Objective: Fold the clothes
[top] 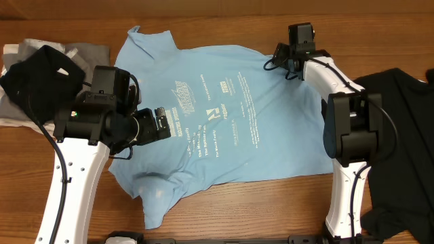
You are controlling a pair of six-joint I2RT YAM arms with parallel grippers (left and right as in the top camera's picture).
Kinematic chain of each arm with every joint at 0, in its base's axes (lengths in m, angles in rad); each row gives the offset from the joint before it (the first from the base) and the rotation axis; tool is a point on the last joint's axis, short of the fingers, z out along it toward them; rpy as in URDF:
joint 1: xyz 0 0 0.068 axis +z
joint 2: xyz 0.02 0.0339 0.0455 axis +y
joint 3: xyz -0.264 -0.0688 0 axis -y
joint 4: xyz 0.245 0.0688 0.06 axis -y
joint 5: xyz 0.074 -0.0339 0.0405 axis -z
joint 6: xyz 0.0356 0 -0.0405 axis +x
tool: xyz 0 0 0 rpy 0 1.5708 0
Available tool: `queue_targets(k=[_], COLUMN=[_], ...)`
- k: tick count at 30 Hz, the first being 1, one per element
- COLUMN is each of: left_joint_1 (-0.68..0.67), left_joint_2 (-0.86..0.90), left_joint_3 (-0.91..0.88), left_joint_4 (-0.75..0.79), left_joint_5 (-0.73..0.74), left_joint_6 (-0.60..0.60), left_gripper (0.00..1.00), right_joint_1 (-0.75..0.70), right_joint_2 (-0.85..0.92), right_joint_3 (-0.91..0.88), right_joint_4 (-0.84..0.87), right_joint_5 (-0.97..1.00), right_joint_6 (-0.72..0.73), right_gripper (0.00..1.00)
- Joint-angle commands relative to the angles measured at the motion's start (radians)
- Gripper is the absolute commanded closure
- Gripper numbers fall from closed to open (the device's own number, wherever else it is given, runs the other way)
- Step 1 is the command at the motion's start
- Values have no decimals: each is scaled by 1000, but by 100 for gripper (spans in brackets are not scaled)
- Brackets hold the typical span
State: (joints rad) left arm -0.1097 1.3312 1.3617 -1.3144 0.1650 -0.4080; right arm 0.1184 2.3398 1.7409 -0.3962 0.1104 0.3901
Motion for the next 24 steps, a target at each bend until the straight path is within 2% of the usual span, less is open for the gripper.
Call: queue_targets(k=[1, 4, 11, 20, 24], left_joint_1=[-2, -2, -2, -2, -2], left_joint_2=[-11, -11, -11, -11, -11], left_joint_3=[-3, -3, -3, -3, -3], left_joint_4=[-2, -2, -2, -3, -3], left_joint_5=[8, 8, 8, 8, 8], left_joint_6=[27, 27, 27, 27, 27], left_gripper=[0, 0, 0, 0, 0], right_joint_1=[0, 0, 0, 0, 0], right_joint_2=[10, 10, 10, 36, 43], right_joint_3=[26, 26, 26, 26, 26], right_joint_4=[7, 10, 36, 32, 32], right_joint_5=[10, 13, 13, 18, 32], right_joint_6=[3, 3, 4, 0, 0], right_gripper=[34, 42, 68, 70, 85])
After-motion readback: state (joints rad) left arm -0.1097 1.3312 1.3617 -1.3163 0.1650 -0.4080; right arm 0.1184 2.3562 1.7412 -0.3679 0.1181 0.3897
